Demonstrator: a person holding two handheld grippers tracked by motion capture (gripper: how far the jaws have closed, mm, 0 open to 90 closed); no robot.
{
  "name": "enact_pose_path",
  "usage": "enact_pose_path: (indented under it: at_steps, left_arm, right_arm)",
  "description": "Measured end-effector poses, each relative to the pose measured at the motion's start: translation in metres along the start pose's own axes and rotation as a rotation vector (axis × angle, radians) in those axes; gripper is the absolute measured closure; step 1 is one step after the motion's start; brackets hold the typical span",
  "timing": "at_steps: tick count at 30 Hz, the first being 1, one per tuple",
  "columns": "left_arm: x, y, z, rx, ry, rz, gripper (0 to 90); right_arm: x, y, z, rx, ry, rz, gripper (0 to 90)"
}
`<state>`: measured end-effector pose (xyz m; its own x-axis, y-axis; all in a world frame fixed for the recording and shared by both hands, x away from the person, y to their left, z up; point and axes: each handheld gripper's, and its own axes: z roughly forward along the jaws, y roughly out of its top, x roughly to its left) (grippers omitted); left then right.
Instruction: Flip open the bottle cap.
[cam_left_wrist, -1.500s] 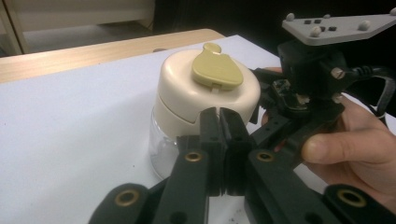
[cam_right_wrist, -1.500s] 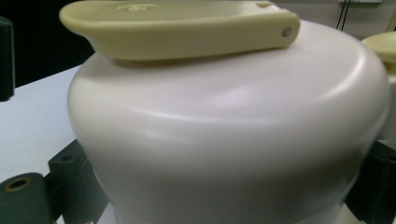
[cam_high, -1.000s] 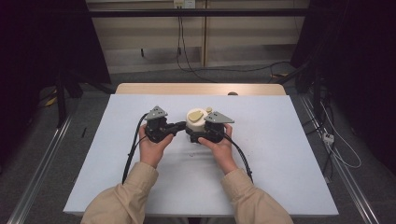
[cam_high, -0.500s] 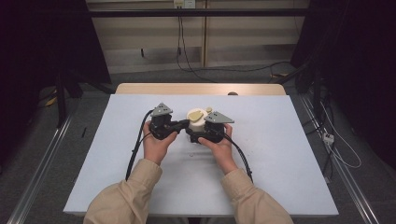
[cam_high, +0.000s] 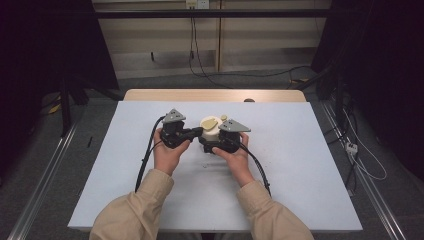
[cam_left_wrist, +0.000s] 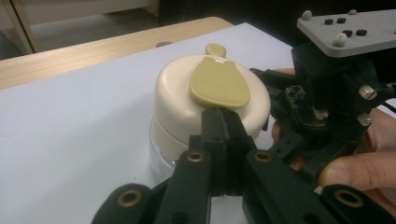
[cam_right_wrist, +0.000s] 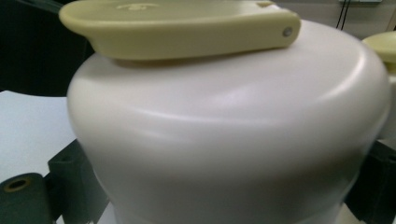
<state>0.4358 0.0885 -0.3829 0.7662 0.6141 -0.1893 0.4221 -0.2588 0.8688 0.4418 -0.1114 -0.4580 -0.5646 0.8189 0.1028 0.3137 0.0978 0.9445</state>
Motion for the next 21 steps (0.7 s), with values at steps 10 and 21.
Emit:
enact_pose_path:
  at_steps: [10,21]
  left_arm:
    - [-0.0025,0.0056,0.0003,-0.003,0.001,0.006,90.0]
    - [-0.0042,0.0101,0.0006,-0.011,0.002,0.008,90.0]
  right_arm:
    - [0.0000,0.0001,0.0001,0.000,0.002,0.006,6.4]
    - [0.0001,0.0001,0.0002,0.000,0.000,0.001,6.4]
